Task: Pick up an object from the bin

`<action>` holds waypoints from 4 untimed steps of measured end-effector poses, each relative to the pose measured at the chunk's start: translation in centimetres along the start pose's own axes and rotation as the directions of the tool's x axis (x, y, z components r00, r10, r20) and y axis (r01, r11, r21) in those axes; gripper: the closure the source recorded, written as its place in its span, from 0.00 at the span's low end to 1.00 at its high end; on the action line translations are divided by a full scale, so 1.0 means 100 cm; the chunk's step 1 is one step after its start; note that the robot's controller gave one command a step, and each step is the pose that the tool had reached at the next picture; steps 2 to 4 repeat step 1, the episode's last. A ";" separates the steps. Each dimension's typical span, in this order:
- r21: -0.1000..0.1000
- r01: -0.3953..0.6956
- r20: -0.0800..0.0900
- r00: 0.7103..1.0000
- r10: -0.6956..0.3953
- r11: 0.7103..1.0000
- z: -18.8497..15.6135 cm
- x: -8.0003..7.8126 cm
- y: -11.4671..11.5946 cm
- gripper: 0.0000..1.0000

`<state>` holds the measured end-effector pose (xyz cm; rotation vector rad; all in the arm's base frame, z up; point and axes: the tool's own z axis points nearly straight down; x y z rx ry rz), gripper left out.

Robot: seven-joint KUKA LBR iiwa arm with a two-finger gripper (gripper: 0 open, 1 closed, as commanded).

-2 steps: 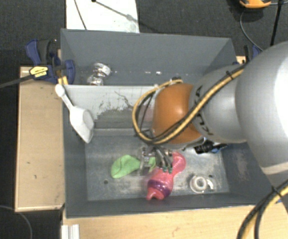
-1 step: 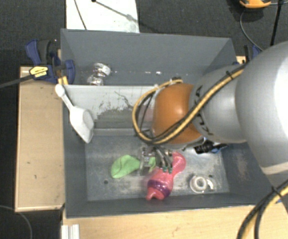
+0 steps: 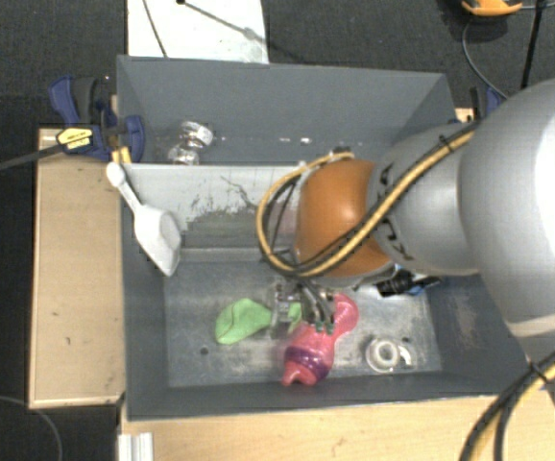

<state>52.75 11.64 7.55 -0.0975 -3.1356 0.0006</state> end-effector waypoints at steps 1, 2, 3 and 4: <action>0.001 0.000 -0.004 1.000 0.000 1.000 -0.019 0.001 0.000 1.00; 0.001 0.000 -0.004 1.000 0.000 1.000 -0.019 0.001 0.000 1.00; 0.001 0.000 -0.004 1.000 0.000 1.000 -0.019 0.001 0.000 1.00; 0.001 0.000 -0.004 1.000 0.000 1.000 -0.019 0.001 0.000 1.00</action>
Offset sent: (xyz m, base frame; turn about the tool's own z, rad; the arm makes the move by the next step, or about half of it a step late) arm 0.0002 -0.0002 0.0697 0.0000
